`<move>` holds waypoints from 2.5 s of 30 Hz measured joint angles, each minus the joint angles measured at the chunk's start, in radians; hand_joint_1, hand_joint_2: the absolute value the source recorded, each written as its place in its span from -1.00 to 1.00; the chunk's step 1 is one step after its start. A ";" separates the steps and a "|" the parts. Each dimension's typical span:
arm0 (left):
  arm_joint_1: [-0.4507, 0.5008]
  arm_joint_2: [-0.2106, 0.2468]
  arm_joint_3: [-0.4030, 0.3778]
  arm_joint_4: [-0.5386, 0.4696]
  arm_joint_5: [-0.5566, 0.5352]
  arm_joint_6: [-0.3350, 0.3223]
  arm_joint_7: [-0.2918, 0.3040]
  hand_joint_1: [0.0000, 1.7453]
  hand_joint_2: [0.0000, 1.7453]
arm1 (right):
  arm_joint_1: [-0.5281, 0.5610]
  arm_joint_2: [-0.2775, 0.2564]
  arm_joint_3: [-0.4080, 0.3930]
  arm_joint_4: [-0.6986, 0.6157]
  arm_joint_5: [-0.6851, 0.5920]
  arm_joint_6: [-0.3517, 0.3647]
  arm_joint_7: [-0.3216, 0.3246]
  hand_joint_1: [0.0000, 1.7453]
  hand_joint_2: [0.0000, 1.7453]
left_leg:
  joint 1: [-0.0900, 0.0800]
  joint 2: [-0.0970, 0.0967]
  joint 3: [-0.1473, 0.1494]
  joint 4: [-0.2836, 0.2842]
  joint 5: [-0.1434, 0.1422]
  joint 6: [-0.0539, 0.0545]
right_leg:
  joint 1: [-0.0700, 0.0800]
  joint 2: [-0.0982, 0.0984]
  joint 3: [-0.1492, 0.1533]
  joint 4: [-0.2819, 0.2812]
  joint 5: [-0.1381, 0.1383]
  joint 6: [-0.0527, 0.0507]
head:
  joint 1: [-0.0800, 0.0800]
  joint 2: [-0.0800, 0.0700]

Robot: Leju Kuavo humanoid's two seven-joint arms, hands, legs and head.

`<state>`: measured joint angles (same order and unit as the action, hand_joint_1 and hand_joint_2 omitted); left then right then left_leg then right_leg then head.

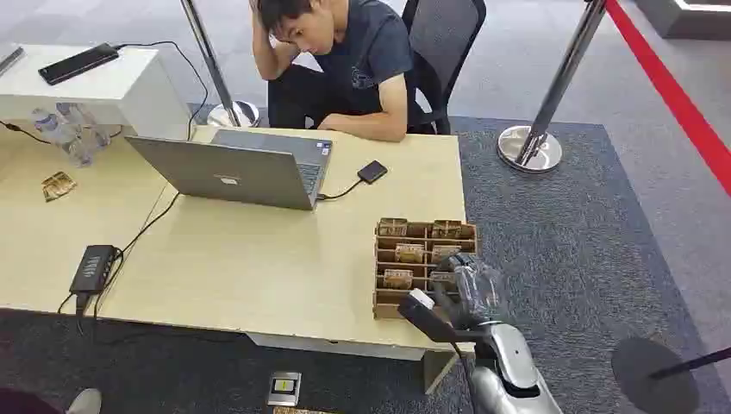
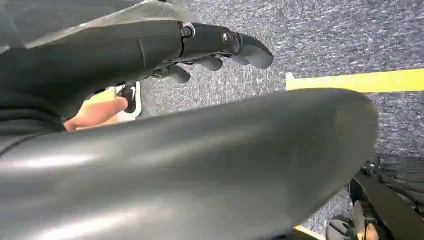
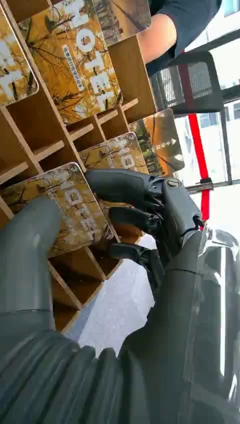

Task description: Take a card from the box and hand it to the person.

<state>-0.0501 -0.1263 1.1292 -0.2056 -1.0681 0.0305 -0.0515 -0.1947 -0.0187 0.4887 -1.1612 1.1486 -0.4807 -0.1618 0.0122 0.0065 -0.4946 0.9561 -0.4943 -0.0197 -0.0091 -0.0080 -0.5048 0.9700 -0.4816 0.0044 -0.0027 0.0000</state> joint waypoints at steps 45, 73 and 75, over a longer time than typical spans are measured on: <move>-0.015 -0.002 0.024 0.008 -0.027 -0.010 -0.030 -1.00 -1.00 | -0.352 0.094 0.047 -0.027 -0.169 0.036 -0.143 1.00 1.00 | 0.000 0.002 -0.005 0.000 0.008 -0.004 | 0.000 0.000 -0.007 0.003 0.007 -0.004 | -0.001 0.000; -0.018 -0.001 0.022 0.014 -0.054 -0.013 -0.024 -1.00 -1.00 | -0.710 0.319 0.030 0.668 -0.115 -0.152 -0.102 1.00 1.00 | 0.001 0.001 -0.008 0.000 0.010 -0.004 | 0.000 0.000 -0.010 0.004 0.009 -0.003 | -0.002 0.000; -0.017 -0.001 0.022 0.014 -0.056 -0.013 -0.026 -1.00 -1.00 | -0.711 0.319 0.026 0.672 -0.115 -0.156 -0.101 -1.00 1.00 | 0.001 0.001 -0.008 0.000 0.010 -0.004 | 0.000 0.000 -0.010 0.004 0.009 -0.003 | -0.002 0.000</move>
<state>-0.0676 -0.1274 1.1509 -0.1915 -1.1242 0.0179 -0.0774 -0.9052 0.3002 0.5146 -0.4890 1.0338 -0.6371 -0.2632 0.0129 0.0076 -0.5024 0.9562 -0.4844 -0.0240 -0.0089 -0.0078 -0.5150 0.9736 -0.4729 0.0014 -0.0046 0.0000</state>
